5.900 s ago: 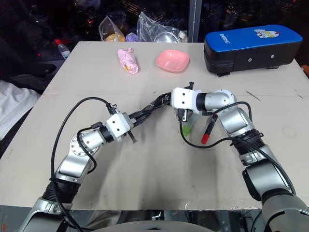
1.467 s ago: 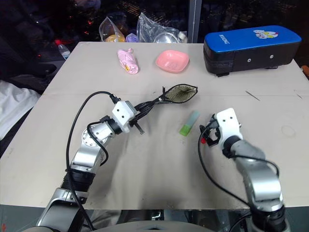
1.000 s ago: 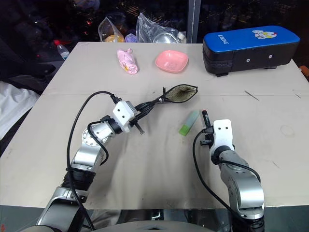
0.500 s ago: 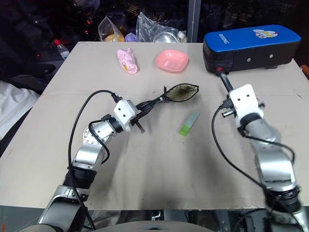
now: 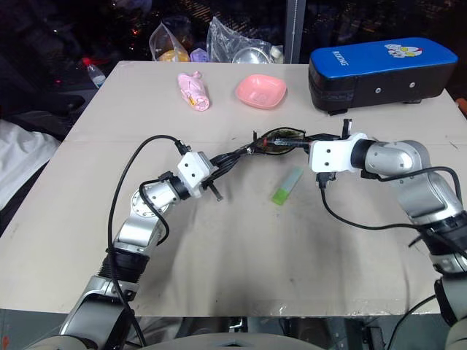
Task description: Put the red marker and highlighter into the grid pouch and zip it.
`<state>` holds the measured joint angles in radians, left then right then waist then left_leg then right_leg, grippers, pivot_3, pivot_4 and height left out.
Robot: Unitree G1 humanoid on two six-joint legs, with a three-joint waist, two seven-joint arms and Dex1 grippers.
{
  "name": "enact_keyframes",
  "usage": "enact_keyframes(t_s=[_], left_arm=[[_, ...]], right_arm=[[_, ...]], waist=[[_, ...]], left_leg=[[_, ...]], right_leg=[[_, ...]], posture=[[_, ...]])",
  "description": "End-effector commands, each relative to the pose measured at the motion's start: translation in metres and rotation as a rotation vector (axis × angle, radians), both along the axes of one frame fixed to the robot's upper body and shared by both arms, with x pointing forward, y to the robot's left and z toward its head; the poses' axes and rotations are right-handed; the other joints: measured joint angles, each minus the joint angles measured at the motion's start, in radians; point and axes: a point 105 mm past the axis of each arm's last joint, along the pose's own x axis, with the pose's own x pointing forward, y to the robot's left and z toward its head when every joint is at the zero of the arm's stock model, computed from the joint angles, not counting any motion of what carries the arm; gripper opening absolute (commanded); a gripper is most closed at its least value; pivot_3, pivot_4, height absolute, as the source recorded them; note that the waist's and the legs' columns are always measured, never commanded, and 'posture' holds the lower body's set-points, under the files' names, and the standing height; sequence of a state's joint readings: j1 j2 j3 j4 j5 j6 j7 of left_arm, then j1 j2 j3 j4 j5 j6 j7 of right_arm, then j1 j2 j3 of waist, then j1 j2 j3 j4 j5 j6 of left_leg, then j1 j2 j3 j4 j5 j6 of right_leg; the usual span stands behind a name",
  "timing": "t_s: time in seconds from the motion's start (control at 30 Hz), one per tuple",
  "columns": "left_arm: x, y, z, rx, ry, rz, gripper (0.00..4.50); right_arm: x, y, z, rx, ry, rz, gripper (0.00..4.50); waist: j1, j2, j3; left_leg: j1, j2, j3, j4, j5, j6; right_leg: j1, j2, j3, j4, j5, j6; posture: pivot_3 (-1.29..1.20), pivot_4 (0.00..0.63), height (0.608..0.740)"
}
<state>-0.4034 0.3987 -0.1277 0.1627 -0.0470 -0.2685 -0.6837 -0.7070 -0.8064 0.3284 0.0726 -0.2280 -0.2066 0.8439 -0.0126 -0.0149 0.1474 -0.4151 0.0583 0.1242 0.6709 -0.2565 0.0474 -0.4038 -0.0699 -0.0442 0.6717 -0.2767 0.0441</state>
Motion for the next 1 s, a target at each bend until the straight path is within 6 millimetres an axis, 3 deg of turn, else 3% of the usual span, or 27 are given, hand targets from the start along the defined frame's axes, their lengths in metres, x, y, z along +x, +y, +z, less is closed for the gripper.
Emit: enact_keyframes(t_s=[0.03, 0.47, 0.63, 0.8, 0.9, 1.0], left_arm=[[-0.007, -0.009, 0.019, -0.001, -0.083, -0.041, 0.0], [-0.01, -0.022, 0.027, -0.044, -0.078, -0.073, 0.0], [-0.009, -0.02, 0.024, -0.063, -0.059, -0.059, 0.0], [-0.004, -0.015, 0.021, -0.066, -0.047, -0.028, 0.0], [-0.002, -0.011, 0.02, -0.067, -0.042, -0.011, 0.0], [0.001, -0.007, 0.021, -0.077, -0.041, 0.015, 0.0]], right_arm=[[0.003, 0.011, 0.006, -0.068, -0.061, 0.078, 0.26], [0.011, 0.056, -0.003, -0.121, -0.108, 0.265, 0.26], [0.017, 0.052, 0.0, -0.062, -0.098, 0.247, 2.62], [0.013, 0.031, 0.036, 0.098, -0.044, 0.197, 4.45], [0.003, 0.02, 0.059, 0.268, 0.053, 0.163, 4.45], [-0.006, 0.012, 0.066, 0.471, 0.178, 0.088, 4.45]], waist=[[0.001, 0.0, 0.0], [0.002, 0.0, 0.001], [0.001, 0.0, 0.001], [0.002, 0.001, 0.001], [0.005, 0.001, 0.001], [0.005, 0.001, 0.001]], left_leg=[[0.0, 0.0, 0.0, 0.0, 0.0, 0.0], [0.0, 0.004, 0.005, 0.001, 0.0, 0.0], [0.0, 0.004, 0.006, 0.001, 0.0, 0.0], [0.0, 0.005, 0.006, 0.001, 0.0, 0.0], [0.0, 0.005, 0.004, 0.002, 0.0, 0.0], [0.0, 0.005, 0.002, 0.002, 0.0, 0.0]], right_leg=[[0.0, 0.0, 0.0, 0.0, 0.0, 0.0], [0.0, 0.0, 0.0, 0.001, 0.0, 0.0], [0.0, 0.0, 0.0, 0.002, 0.0, 0.0], [0.0, 0.0, 0.0, 0.002, 0.0, 0.0], [0.0, 0.0, 0.0, 0.002, 0.0, 0.0], [0.0, 0.0, 0.0, 0.003, 0.0, 0.0]], posture=[[0.0, 0.15, 0.74], [0.0, 0.15, 0.74], [0.0, 0.15, 0.74], [0.0, 0.15, 0.74], [0.0, 0.15, 0.74], [0.0, 0.15, 0.74]])
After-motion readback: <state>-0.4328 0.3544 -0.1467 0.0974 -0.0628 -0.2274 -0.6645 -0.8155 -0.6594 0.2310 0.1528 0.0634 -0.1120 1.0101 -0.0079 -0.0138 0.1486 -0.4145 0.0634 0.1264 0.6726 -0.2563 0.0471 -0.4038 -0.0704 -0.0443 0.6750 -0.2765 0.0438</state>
